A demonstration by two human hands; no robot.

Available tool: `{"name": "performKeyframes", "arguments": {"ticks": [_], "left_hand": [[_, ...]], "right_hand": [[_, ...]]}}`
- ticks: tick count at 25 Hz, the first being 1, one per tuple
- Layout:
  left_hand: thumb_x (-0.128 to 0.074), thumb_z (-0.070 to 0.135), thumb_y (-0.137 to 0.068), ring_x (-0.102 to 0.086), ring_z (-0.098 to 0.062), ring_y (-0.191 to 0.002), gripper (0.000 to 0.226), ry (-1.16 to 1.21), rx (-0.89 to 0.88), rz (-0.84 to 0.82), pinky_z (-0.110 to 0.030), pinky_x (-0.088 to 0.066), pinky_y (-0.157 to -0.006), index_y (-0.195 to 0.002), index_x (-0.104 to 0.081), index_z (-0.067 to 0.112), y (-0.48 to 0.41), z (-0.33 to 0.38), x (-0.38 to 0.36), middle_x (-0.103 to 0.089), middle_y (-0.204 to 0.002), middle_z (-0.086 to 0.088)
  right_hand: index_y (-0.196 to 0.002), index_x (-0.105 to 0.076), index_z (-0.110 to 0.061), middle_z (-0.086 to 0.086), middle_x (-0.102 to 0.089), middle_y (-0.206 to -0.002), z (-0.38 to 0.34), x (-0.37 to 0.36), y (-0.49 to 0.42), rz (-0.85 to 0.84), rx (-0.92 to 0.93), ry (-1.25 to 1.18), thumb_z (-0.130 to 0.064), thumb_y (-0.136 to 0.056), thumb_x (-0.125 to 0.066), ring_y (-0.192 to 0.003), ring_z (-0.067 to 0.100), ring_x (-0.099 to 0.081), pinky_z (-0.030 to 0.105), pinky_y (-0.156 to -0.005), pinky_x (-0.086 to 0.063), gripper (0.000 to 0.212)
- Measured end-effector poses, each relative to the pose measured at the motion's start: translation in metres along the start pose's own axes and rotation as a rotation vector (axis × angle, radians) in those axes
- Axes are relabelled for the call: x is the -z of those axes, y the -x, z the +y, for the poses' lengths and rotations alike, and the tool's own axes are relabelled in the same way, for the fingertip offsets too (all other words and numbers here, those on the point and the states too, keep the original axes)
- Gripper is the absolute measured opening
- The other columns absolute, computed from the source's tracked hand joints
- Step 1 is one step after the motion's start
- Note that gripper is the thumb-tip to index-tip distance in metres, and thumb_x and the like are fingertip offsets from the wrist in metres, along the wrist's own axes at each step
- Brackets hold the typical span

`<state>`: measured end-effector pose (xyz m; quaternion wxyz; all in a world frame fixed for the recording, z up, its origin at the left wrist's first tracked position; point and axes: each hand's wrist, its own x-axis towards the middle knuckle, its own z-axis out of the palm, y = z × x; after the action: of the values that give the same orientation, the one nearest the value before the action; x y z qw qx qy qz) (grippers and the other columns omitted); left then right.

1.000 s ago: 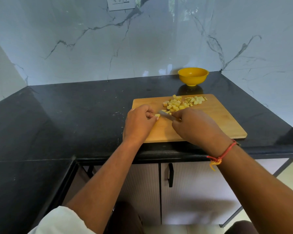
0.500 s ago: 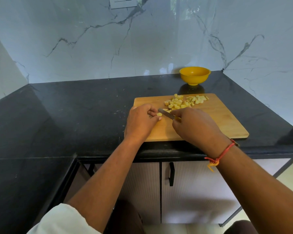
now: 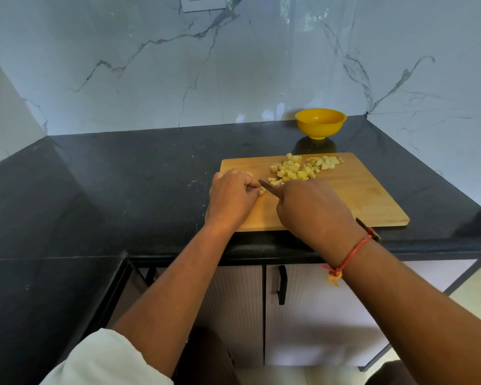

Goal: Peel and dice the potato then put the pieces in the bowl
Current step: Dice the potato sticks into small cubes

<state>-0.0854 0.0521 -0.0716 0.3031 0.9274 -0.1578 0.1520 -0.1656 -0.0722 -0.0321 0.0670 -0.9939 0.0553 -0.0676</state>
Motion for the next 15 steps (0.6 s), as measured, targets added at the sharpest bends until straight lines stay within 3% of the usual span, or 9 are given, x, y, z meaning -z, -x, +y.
{"name": "performKeyframes", "arguments": {"ticks": [5, 8, 12, 15], "left_hand": [[-0.069, 0.034, -0.091, -0.048, -0.020, -0.117, 0.017, -0.003, 0.004, 0.003, -0.034, -0.036, -0.099, -0.105, -0.077, 0.028, 0.001, 0.002, 0.001, -0.067, -0.117, 0.007], [-0.069, 0.034, -0.092, -0.047, -0.020, -0.117, 0.017, 0.005, 0.005, 0.006, -0.034, -0.037, -0.098, -0.105, -0.077, 0.027, 0.003, 0.002, 0.002, -0.067, -0.116, 0.007], [-0.069, 0.033, -0.092, -0.047, -0.018, -0.116, 0.017, 0.007, 0.000, 0.010, -0.032, -0.037, -0.097, -0.105, -0.077, 0.026, 0.003, 0.003, 0.003, -0.068, -0.115, 0.007], [-0.069, 0.034, -0.092, -0.047, -0.018, -0.117, 0.017, 0.011, 0.006, 0.007, -0.034, -0.039, -0.097, -0.104, -0.077, 0.027, 0.003, 0.002, 0.002, -0.067, -0.116, 0.008]], "right_hand": [[-0.135, -0.060, -0.021, -0.003, -0.047, -0.083, -0.006, 0.001, 0.002, -0.025, 0.038, 0.021, -0.017, -0.099, -0.051, -0.074, 0.013, -0.047, 0.028, -0.067, -0.040, 0.037], [-0.136, -0.058, -0.021, -0.003, -0.046, -0.082, -0.006, 0.003, 0.002, -0.040, 0.044, 0.031, -0.017, -0.099, -0.051, -0.071, 0.012, -0.044, 0.027, -0.065, -0.039, 0.038], [-0.130, -0.062, -0.020, -0.006, -0.038, -0.070, -0.005, 0.009, 0.009, -0.026, 0.070, 0.063, -0.016, -0.098, -0.050, -0.058, 0.006, -0.034, 0.022, -0.051, -0.028, 0.034], [-0.131, -0.061, -0.021, -0.006, -0.040, -0.072, -0.003, 0.010, 0.015, -0.039, 0.070, 0.071, -0.017, -0.099, -0.051, -0.060, 0.007, -0.037, 0.025, -0.062, -0.036, 0.035]]}}
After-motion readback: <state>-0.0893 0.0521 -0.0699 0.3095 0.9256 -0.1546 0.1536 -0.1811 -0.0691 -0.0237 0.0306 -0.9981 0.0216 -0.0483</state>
